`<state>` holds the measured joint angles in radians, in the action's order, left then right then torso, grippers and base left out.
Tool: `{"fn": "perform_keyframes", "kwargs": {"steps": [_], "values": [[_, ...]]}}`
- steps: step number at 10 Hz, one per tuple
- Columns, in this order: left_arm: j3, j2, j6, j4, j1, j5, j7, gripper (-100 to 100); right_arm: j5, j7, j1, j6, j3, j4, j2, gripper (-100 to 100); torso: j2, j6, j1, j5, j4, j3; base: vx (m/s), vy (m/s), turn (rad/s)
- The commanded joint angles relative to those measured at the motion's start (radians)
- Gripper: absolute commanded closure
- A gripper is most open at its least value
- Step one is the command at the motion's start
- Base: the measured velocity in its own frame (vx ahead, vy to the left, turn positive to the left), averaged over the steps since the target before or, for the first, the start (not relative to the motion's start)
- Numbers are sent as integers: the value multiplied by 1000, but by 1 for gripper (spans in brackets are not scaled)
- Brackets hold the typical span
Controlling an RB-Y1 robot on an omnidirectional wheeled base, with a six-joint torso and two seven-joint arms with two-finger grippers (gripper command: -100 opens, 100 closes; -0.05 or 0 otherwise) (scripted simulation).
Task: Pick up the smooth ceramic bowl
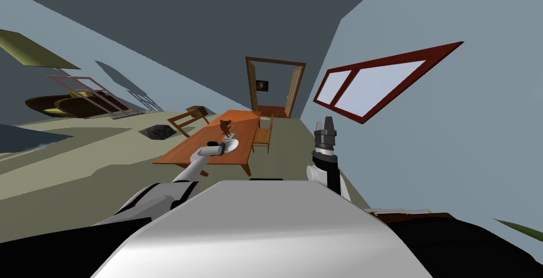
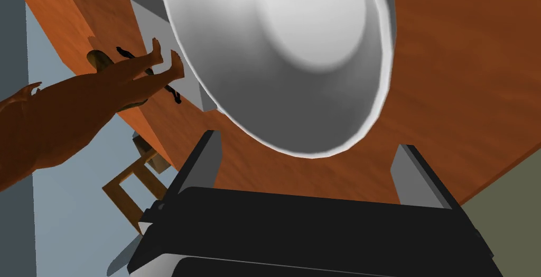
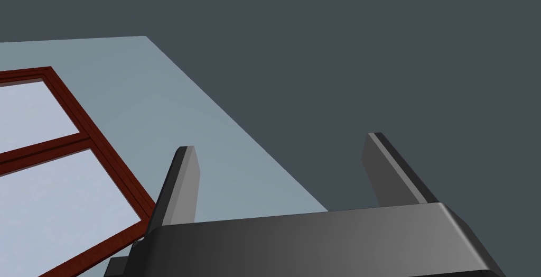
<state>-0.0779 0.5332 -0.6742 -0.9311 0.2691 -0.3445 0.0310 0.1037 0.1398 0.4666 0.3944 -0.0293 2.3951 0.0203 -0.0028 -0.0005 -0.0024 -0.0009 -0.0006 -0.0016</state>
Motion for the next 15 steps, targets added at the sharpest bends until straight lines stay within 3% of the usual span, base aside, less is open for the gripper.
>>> {"fn": "perform_keyframes", "kwargs": {"steps": [1, 4, 5, 6, 7, 9, 10, 11, 15], "values": [[1, -2, -11, 29, 11, -8, 7, -100, 0, 0, 0, 0, 0, 0, 0, 0, 0, 0, 0, 0, 0, 0, 40, -34, -13], [6, -19, -67, 82, 13, -19, 18, -100, 0, 0, 0, 0, 0, 0, 0, 0, 1, 0, 1, 0, 0, 1, 37, -31, -20], [5, -16, -52, 69, 14, -15, 14, -100, 0, 0, 0, 0, 0, 0, 0, 0, 1, 0, 1, 0, 0, 0, 18, -18, -2], [6, -18, -56, 72, 14, -14, 14, 0, 0, 0, 0, 0, 0, 0, 0, 0, 2, 0, 2, 0, 0, 1, 0, 0, 0], [5, -32, -28, 99, 15, 0, 7, -100, 0, 0, 0, 0, 0, 0, 0, 0, 3, 0, 3, 0, 1, 2, 29, 26, -23], [5, -51, 7, 133, 17, 18, 0, -100, 0, 0, 0, 0, 0, 0, 0, 0, 2, 0, 6, 1, 0, 1, 37, 57, -44], [6, -46, -2, 127, 18, 13, 3, -100, 0, 0, 0, 0, 0, 0, 0, 0, 1, 0, 7, 1, 0, 1, 23, 28, -10], [6, -47, 3, 130, 18, 14, 2, 100, 0, 0, 0, 0, 0, 0, 0, 0, 2, 0, 5, 1, 0, 1, 4, 5, 1], [6, -47, 2, 130, 18, 13, 2, 100, 0, 0, 0, 0, 0, 0, 0, 0, 4, 0, 3, 0, 1, 2, -1, 0, 3]]}}
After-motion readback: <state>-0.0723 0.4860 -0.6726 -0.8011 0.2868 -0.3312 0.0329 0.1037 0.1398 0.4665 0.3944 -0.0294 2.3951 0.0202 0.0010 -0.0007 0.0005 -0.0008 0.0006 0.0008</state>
